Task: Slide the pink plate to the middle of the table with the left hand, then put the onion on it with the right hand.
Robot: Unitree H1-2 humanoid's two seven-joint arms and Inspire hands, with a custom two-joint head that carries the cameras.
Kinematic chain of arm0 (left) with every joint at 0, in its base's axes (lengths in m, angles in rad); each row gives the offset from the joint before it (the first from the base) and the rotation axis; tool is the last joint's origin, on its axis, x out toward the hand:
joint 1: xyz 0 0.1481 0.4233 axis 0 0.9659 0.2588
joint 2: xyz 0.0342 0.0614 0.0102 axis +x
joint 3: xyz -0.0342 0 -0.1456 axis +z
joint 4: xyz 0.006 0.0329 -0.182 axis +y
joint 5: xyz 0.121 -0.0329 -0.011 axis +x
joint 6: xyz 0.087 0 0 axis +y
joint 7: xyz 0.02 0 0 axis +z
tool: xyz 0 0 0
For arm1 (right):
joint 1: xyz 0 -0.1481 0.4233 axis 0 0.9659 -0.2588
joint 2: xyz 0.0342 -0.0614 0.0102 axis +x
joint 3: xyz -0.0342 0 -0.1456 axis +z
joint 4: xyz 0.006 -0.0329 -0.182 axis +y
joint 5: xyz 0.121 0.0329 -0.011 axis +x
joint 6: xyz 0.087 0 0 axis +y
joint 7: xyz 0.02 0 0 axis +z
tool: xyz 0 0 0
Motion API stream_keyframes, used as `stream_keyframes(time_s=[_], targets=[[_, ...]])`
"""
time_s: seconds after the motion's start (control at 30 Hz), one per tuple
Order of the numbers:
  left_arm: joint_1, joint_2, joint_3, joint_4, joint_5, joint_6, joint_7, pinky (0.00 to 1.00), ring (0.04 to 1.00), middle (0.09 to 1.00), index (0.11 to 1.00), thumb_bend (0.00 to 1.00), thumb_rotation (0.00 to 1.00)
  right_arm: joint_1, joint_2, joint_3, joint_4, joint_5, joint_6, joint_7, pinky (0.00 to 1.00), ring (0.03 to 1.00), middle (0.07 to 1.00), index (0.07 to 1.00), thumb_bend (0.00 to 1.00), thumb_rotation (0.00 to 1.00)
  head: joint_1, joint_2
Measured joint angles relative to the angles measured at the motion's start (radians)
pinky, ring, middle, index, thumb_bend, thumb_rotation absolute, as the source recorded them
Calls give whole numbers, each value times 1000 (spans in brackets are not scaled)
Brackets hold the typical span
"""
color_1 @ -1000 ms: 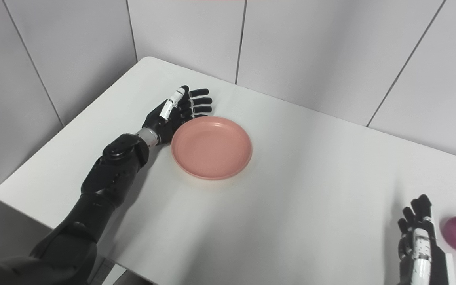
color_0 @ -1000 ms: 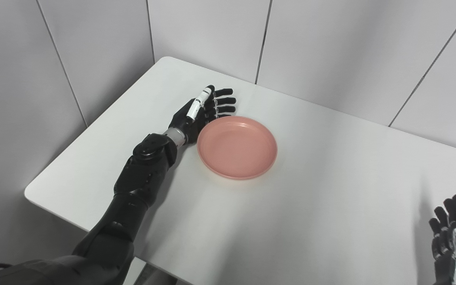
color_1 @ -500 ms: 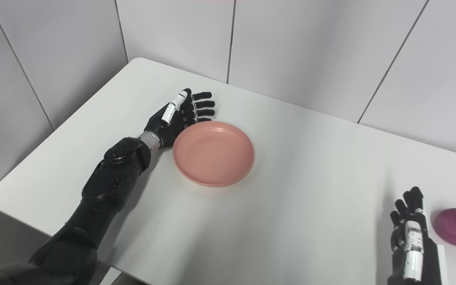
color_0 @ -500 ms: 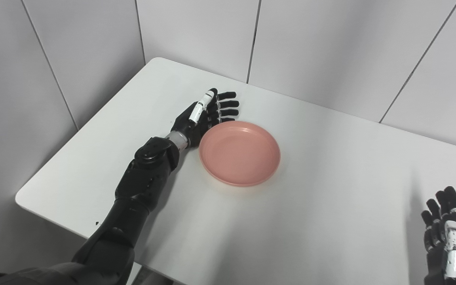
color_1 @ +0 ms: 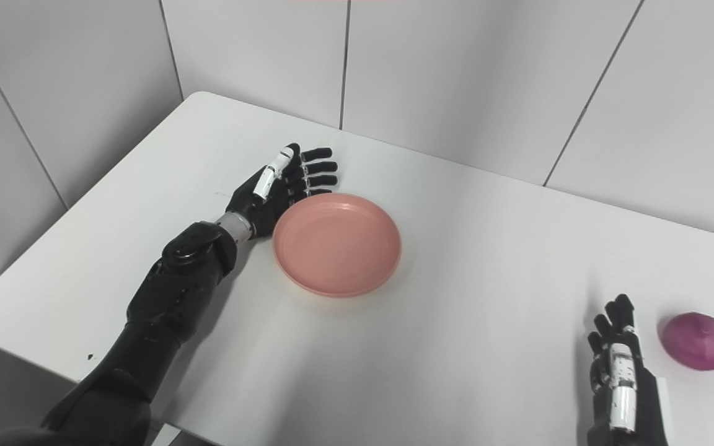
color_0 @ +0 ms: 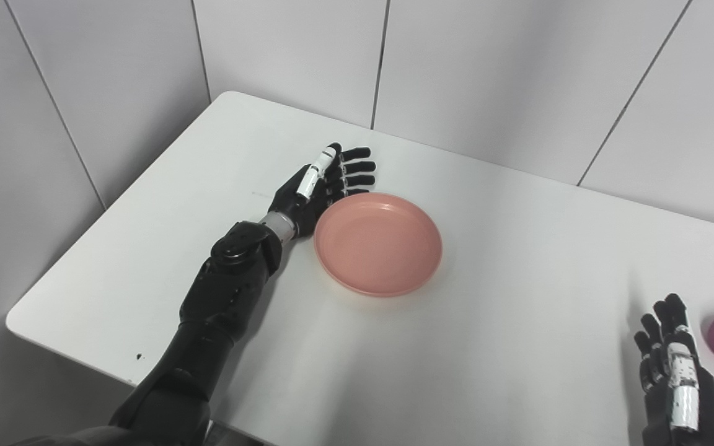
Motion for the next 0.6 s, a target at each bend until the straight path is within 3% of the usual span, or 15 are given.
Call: stream_keyframes(time_s=[0.6], targets=[[6, -33, -7, -15, 0, -3, 1, 720, 757, 767, 745, 311, 1000, 2, 8, -7, 63, -2, -36, -2, 1000, 1000, 1000, 992, 87, 1000, -81, 17]])
